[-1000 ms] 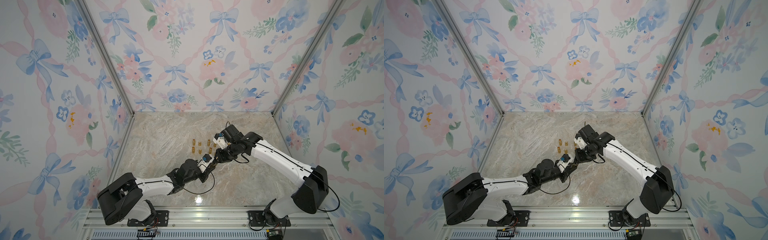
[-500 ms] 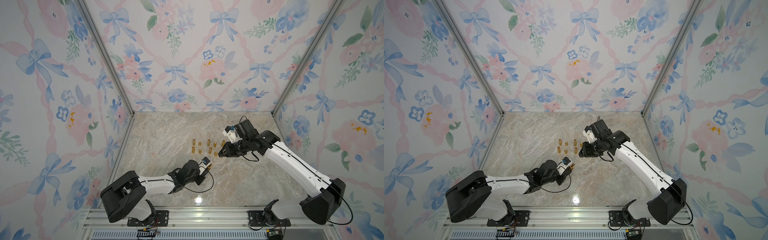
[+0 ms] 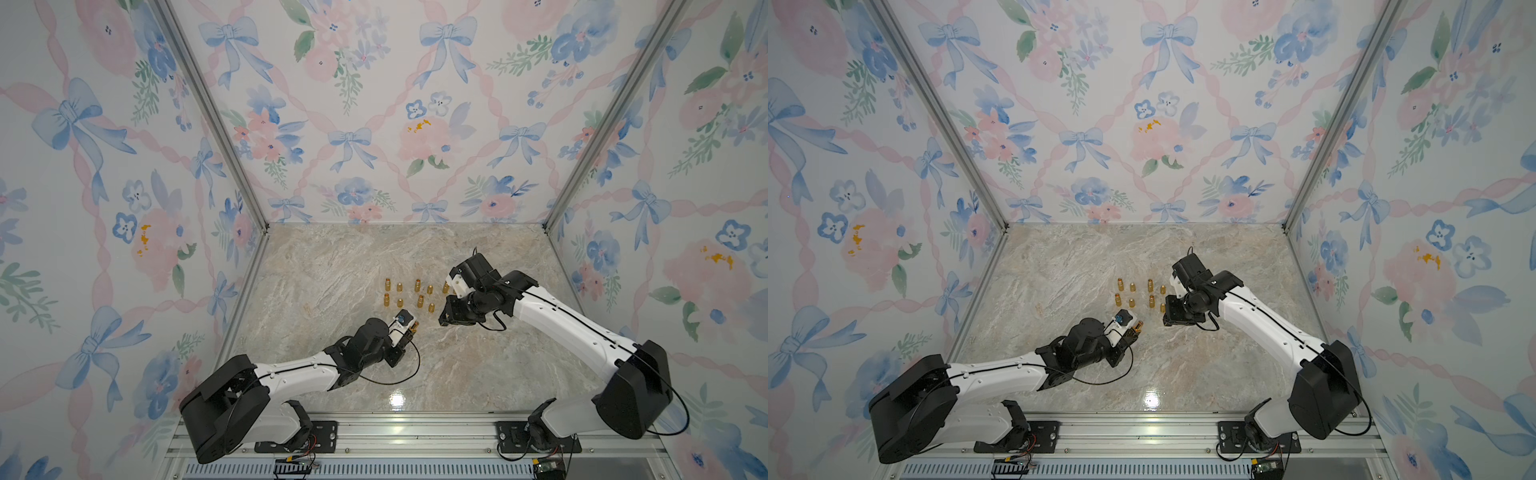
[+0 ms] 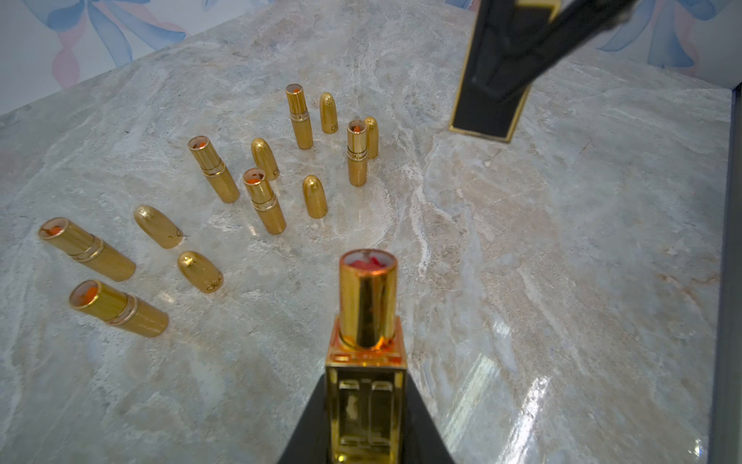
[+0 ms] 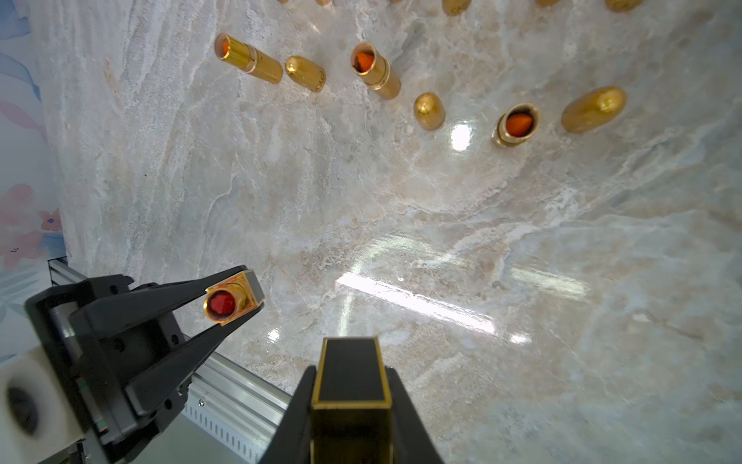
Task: Open the lipstick cap
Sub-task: Place the cover at the center of the board.
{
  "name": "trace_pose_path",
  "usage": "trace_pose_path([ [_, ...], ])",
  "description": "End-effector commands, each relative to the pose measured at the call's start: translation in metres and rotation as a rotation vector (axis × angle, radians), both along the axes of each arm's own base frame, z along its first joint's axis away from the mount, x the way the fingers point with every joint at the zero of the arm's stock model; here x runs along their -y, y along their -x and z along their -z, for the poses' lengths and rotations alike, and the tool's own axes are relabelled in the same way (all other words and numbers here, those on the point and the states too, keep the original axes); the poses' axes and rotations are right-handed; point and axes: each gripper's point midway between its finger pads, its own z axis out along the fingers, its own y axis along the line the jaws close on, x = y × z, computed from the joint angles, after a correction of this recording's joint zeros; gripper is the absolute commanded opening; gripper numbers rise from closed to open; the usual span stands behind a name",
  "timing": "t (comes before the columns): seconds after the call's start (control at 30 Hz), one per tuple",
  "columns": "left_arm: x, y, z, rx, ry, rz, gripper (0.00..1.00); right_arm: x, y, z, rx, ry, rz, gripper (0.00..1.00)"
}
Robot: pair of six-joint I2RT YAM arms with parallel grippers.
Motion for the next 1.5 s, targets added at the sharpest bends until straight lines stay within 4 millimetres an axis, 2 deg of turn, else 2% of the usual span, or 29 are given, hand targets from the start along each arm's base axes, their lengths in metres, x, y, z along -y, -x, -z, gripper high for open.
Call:
trace_pose_path([
  [0.0,-0.003,-0.001,-0.01,0.019,0.046,-0.006,0.0,-0.001,-0.013,0.016,0.038,0.054,0.064,0.24],
  [0.3,-0.013,-0.004,-0.01,0.023,0.067,-0.038,0.0,-0.007,-0.023,0.058,0.049,0.175,0.135,0.24],
  [0.33,-0.015,-0.004,-0.01,0.023,0.065,-0.042,0.0,-0.008,-0.023,0.069,0.029,0.194,0.135,0.24],
  [0.4,-0.019,-0.004,-0.009,0.022,0.068,-0.053,0.0,-0.009,-0.024,0.078,0.02,0.211,0.139,0.24],
  [0.6,-0.026,-0.004,-0.011,0.034,0.081,-0.069,0.0,-0.012,-0.029,0.094,0.019,0.249,0.14,0.25],
  [0.8,-0.027,-0.005,-0.012,0.037,0.088,-0.071,0.0,-0.013,-0.031,0.102,0.031,0.291,0.14,0.25],
  [1.03,-0.026,-0.005,-0.012,0.035,0.09,-0.071,0.0,-0.016,-0.029,0.11,0.023,0.301,0.139,0.29],
  [1.2,-0.027,-0.005,-0.013,0.039,0.094,-0.07,0.0,-0.02,-0.028,0.109,0.031,0.307,0.119,0.36],
  [1.33,-0.026,-0.006,-0.015,0.041,0.102,-0.068,0.0,-0.022,-0.029,0.094,0.043,0.296,0.112,0.41],
  [1.47,-0.024,-0.006,-0.017,0.046,0.103,-0.059,0.0,-0.013,-0.029,0.066,0.084,0.3,0.112,0.48],
])
